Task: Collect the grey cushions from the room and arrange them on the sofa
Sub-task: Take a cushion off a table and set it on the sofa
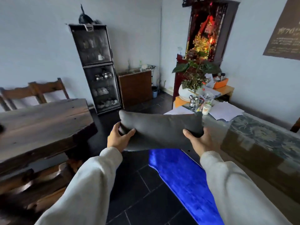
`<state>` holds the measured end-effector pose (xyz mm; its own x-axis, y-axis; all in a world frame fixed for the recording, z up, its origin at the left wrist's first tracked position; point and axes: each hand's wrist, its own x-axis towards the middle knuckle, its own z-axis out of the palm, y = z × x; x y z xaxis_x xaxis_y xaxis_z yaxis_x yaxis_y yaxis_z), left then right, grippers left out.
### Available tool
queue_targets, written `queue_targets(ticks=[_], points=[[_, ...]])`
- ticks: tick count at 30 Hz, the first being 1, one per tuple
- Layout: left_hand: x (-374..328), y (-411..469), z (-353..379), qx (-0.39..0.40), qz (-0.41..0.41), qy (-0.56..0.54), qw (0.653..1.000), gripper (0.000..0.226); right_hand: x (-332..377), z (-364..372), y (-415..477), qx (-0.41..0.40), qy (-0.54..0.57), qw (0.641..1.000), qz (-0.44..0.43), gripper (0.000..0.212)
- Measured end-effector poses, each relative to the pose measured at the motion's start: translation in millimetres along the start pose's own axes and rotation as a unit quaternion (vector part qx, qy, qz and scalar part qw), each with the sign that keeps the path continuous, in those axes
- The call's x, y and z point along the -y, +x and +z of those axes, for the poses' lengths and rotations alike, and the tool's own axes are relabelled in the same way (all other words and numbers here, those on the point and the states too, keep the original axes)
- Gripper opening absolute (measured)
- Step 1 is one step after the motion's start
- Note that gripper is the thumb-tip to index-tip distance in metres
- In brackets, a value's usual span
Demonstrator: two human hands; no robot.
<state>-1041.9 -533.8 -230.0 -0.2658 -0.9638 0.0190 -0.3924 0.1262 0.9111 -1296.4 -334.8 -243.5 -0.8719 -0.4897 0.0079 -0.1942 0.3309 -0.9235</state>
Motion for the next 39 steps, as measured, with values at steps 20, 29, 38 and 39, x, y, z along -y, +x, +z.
queue_targets(ticks=[20,29,38,39], points=[[179,-174,-583,-0.408,-0.073,-0.023,0.91,0.112,259,440,-365,0.379,0.092,0.905,-0.17,0.061],[224,-277,-706,-0.56,-0.153,0.012,0.814,0.084,321,576,-524,0.54,0.082,0.802,-0.242,0.08],[263,-385,-768,-0.703,-0.224,0.017,0.675,0.071,367,665,-684,0.671,0.086,0.664,-0.318,0.085],[266,-401,-769,-0.718,-0.23,0.015,0.657,0.072,368,670,-704,0.685,0.087,0.647,-0.325,0.086]])
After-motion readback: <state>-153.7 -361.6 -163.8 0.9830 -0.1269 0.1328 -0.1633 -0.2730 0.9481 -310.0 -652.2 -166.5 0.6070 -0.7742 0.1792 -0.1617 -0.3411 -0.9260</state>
